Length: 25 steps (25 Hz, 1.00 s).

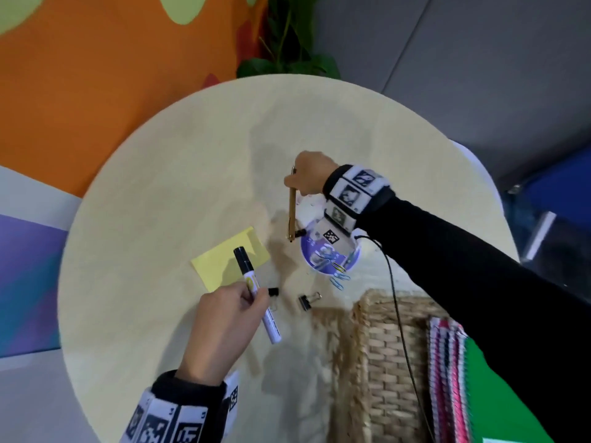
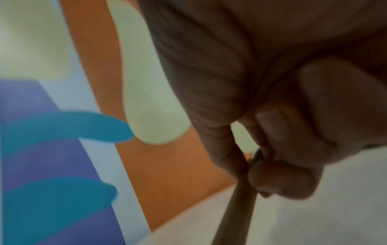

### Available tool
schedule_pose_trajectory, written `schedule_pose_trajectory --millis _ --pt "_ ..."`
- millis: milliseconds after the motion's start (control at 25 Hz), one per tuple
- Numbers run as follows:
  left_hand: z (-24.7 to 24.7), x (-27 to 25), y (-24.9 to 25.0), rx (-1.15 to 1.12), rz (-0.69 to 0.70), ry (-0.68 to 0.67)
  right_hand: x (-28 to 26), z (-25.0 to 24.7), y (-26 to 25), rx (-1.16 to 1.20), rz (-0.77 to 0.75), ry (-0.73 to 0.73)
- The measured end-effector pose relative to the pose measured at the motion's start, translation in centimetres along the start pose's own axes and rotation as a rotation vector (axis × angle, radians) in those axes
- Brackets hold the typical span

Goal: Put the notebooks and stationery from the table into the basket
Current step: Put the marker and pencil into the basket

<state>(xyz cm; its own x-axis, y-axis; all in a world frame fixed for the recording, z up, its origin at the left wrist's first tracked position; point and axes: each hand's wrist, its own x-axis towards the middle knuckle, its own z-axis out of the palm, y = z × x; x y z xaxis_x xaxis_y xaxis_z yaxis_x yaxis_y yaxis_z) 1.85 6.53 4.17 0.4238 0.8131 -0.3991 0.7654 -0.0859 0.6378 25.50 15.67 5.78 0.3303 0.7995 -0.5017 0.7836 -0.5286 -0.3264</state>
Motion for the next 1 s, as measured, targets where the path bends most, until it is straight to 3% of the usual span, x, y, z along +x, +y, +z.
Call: schedule_pose_trajectory --millis 200,360,480,640,840,1000 --pt "1.2 -2.4 3.4 -0.043 0.149 -0.074 -14.7 -2.4 5.5 0.007 -0.067 0.028" --pt "3.0 -4.5 6.2 -0.191 0.203 -0.177 -21.8 3.3 12.0 -0.006 0.092 -0.138" --pt "4.1 -6.1 7.9 -0.144 0.278 -0.226 -22.0 9.0 15.7 -0.072 0.211 -0.250" --pt "6.1 -8.2 9.0 0.039 0.380 -0.322 -20.5 13.7 17.9 -0.131 0.267 -0.214" --pt "9.5 -8.7 10.9 0.361 0.450 -0.466 -20.3 14.2 17.6 -0.145 0.296 -0.144" --pt "12.9 -7.7 13.8 0.555 0.387 -0.490 -24.3 9.9 18.4 -0.071 0.246 0.027"
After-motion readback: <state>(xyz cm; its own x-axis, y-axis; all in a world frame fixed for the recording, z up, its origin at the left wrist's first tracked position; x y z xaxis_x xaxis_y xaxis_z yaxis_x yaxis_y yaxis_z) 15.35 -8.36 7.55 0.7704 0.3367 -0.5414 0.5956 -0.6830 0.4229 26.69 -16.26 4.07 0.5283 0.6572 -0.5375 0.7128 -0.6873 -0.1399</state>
